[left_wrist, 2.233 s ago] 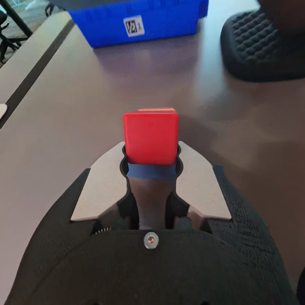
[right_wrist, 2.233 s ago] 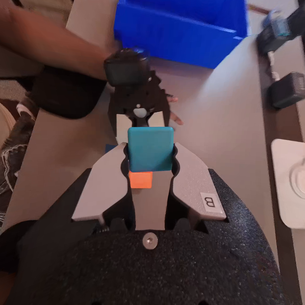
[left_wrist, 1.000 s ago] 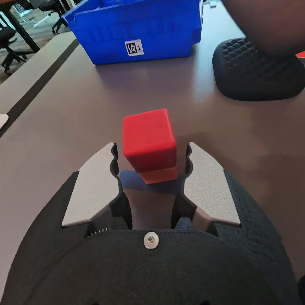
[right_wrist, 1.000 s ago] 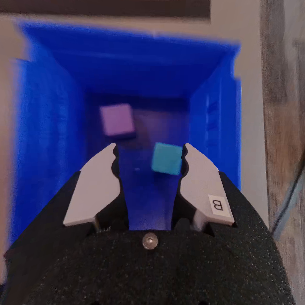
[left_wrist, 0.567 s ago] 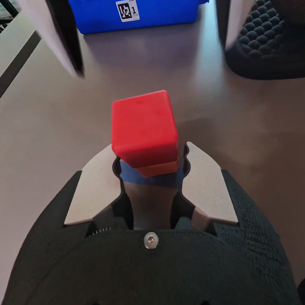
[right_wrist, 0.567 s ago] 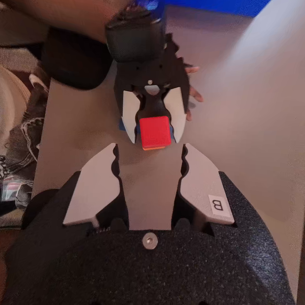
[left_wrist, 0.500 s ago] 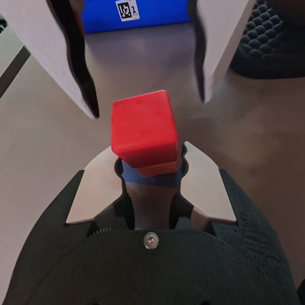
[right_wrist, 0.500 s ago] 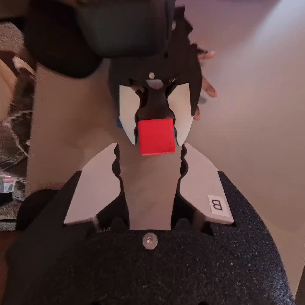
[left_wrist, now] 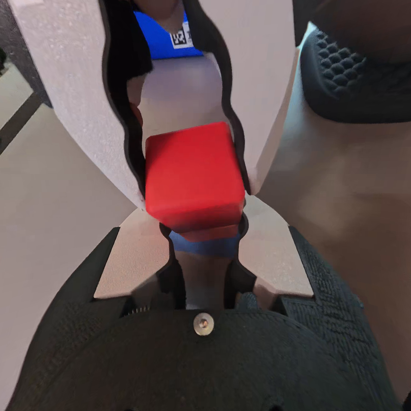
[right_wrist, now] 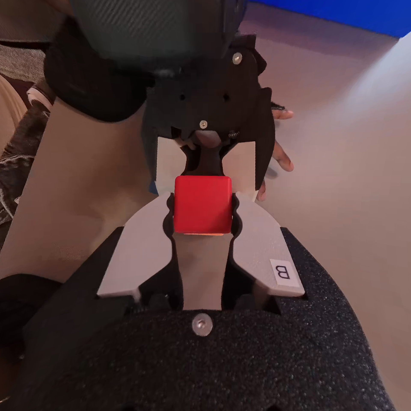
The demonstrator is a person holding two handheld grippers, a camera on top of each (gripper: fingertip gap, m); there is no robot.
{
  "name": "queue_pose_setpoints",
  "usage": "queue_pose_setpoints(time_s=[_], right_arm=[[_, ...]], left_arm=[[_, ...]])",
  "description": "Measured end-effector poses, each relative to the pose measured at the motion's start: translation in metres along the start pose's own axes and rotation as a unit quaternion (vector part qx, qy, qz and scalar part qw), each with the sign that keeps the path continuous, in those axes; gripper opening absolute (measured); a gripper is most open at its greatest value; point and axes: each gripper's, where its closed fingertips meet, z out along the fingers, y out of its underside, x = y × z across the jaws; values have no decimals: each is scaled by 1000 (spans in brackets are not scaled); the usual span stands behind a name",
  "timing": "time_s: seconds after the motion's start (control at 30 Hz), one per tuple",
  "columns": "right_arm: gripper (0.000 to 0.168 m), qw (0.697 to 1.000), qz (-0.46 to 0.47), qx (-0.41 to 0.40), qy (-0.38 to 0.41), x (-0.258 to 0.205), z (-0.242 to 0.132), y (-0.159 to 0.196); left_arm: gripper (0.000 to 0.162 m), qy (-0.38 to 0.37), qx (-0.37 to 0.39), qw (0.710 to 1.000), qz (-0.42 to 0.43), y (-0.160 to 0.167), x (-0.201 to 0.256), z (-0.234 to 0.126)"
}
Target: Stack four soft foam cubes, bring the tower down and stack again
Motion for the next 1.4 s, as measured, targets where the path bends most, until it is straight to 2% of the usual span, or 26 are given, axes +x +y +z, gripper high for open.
queue_pose_setpoints(time_s=[0.23,0.37,0.43,0.47,0.57,0.73,0.83,0.9,0.97,1.07,1.13,1.23,1.4], right_arm=[[49,1000,2,5,-13,0,0,8],[49,1000,8,12,-16,1,-2,9],[49,1000,14,13,-18,2,-4,12],[49,1000,21,16,-15,4,-7,14],[49,998,43,46,-5,9,-26,16],[49,997,57,46,37,15,-53,23],[49,992,77,29,97,21,-83,35],[49,981,111,6,160,24,-116,54],[49,958,162,-12,237,23,-158,80],[49,896,275,-47,345,3,-220,138],[49,851,358,-70,379,-18,-245,182],[49,815,445,-85,361,-39,-247,235],[49,815,502,-86,275,-33,-208,289]], left_arm=[[58,12,-28,999,-23,6,2,3],[57,20,-19,999,-36,4,2,0],[56,22,-43,999,-25,13,3,0],[57,16,-78,997,-6,26,2,0],[56,15,-73,997,4,24,2,0],[56,19,-65,998,5,22,3,0],[56,18,-66,998,6,22,3,0],[56,17,-67,998,8,23,3,0],[57,14,-71,997,13,24,3,1],[58,10,-75,997,21,24,3,3],[58,12,-75,997,20,24,4,3],[59,12,-75,997,22,24,4,3],[60,11,-74,997,23,24,4,3]])
